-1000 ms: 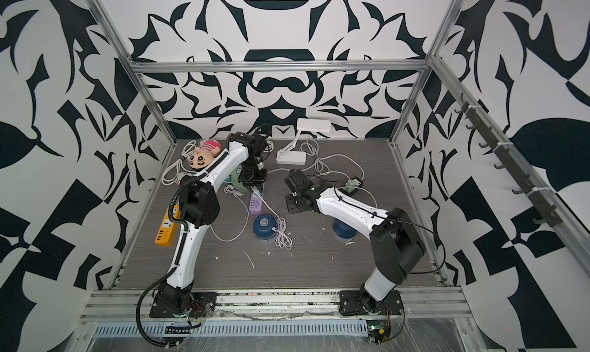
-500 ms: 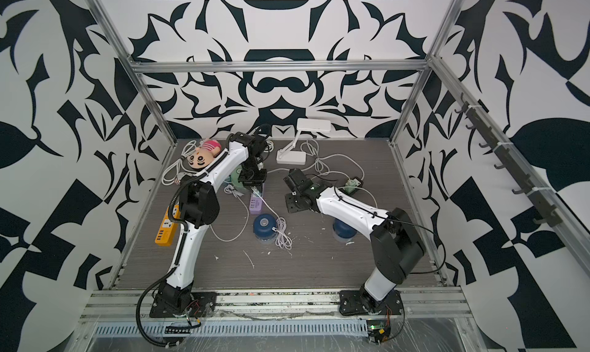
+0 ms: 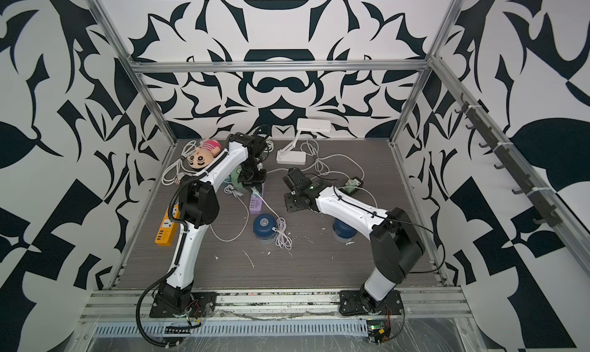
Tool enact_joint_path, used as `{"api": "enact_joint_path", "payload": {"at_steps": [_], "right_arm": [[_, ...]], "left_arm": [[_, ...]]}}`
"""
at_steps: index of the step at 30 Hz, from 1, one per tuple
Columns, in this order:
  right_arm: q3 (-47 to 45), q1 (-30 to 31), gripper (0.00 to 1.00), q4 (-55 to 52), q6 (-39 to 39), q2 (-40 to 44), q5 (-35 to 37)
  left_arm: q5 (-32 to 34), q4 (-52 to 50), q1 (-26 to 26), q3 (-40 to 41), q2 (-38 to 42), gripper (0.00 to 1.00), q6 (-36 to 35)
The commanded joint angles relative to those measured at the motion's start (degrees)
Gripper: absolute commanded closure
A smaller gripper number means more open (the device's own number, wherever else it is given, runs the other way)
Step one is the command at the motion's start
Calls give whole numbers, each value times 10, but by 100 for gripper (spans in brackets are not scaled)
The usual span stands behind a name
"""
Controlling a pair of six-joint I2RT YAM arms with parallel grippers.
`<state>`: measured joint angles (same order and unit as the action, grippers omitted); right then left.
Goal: Charge the cordless meat grinders
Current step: Insert the plug into the socket.
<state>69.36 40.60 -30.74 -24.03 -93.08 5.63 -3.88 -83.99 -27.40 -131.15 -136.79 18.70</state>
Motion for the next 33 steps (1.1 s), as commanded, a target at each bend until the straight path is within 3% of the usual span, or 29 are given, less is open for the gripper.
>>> {"api": "enact_joint_path", "payload": {"at_steps": [1, 20, 33], "right_arm": [[25, 3, 58, -10, -3, 2, 13], [23, 3, 58, -10, -4, -2, 9], [2, 3, 58, -5, -3, 22, 12]], "left_arm": [[11, -13, -1, 2, -41, 100, 9], [17, 13, -25, -62, -116, 100, 39], [15, 70, -6, -78, -145, 100, 64]]}}
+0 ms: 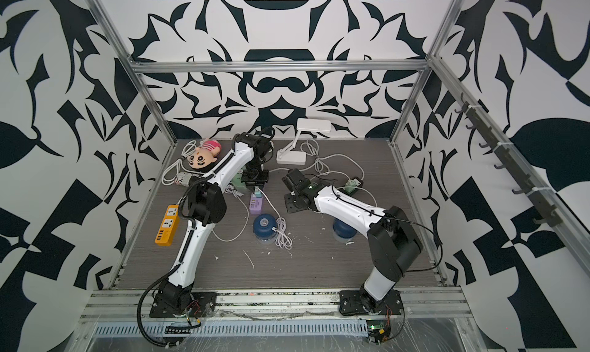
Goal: Charge the cordless meat grinders
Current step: Insert the plug into the socket.
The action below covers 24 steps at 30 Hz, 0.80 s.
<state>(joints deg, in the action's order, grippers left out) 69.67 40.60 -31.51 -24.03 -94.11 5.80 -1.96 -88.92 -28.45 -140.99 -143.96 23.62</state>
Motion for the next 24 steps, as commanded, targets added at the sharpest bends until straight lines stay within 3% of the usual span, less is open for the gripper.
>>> {"api": "enact_joint_path", "payload": {"at_steps": [1, 15, 24], "right_arm": [[-4, 3, 58, 3, -3, 34, 11], [-15, 3, 58, 10, -12, 46, 13], [-16, 3, 58, 11, -12, 49, 10]], "left_arm": [[-3, 129, 6, 23, -70, 100, 16], [-8, 170, 8, -5, -97, 100, 24], [-5, 196, 10, 20, -57, 67, 25]]}}
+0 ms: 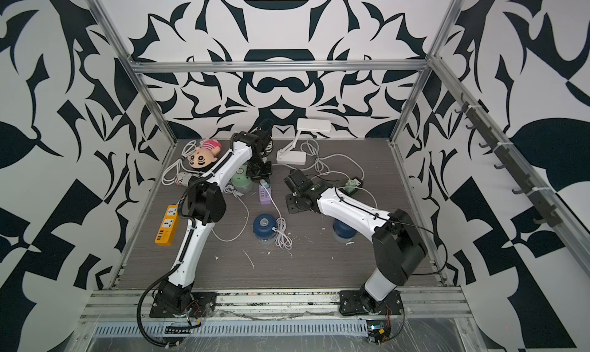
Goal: Charge the cordless meat grinders
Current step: Insert the plug into the socket.
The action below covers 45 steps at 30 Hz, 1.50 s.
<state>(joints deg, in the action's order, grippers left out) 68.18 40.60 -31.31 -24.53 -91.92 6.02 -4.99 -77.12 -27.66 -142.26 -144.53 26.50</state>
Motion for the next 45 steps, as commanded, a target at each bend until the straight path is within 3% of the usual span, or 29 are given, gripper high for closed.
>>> {"api": "enact_joint_path", "payload": {"at_steps": [1, 7, 18, 32, 37, 40, 44, 45], "right_arm": [[-1, 3, 58, 9, -8, 27, 7], [-1, 4, 58, 12, -11, 31, 3], [2, 5, 55, 12, -12, 37, 6], [40, 13, 44, 9, -5, 45, 10], [98, 21, 41, -1, 2, 35, 13], [152, 28, 36, -16, 7, 9, 13], [240, 36, 31, -53, 16, -57, 13], [266, 38, 29, -65, 20, -77, 18]], "left_arm": [[25, 80, 3, 33, -47, 64, -3], [21, 92, 5, 34, -28, 38, 2], [9, 137, 8, 40, 20, 30, 21], [96, 183, 19, 84, 145, 25, 23], [136, 206, 21, 114, 240, 24, 1], [153, 254, 21, 193, 342, 23, -13], [169, 342, 28, 352, 506, 0, -25], [168, 358, 34, 396, 553, 1, -26]]}}
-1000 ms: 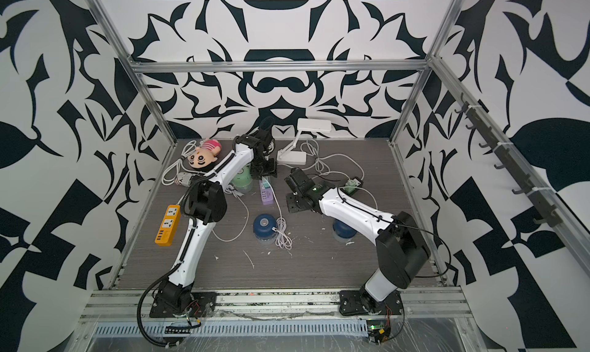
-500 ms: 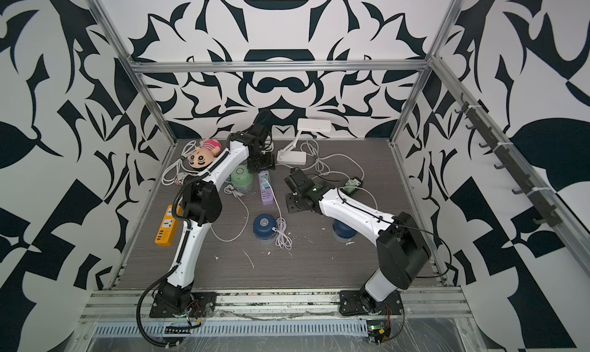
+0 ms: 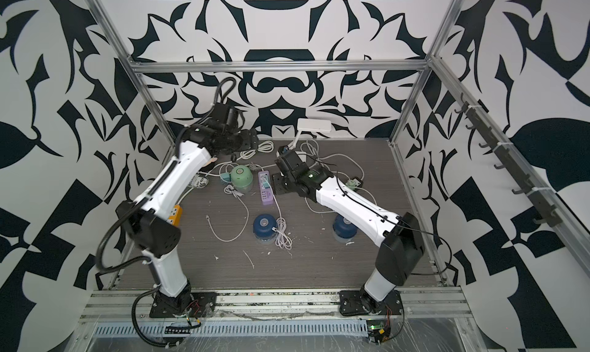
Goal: Charge the cordless meat grinders
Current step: Insert the plug into the socket, then move the socket to the center of the board.
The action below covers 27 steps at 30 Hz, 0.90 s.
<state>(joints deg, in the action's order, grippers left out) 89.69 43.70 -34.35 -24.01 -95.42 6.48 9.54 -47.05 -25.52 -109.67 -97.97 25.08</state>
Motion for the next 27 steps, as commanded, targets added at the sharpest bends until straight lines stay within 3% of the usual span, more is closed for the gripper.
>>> {"api": "enact_joint_path", "payload": {"at_steps": [1, 7, 11, 16, 27], "right_arm": [[74, 8, 28, -45, 17, -64, 19], [217, 20, 19, -96, 35, -190, 35], [335, 33, 18, -150, 53, -281, 95], [443, 38, 17, -207, 64, -363, 145], [463, 28, 27, -208, 62, -414, 154]], "left_arm": [[20, 75, 21, 110, 136, 1, -12], [-23, 156, 98, 364, 402, 1, 15], [-36, 142, 116, 467, 510, 1, 30], [-53, 97, 116, 546, 574, 1, 66], [-84, 92, 116, 631, 619, 1, 110]]}}
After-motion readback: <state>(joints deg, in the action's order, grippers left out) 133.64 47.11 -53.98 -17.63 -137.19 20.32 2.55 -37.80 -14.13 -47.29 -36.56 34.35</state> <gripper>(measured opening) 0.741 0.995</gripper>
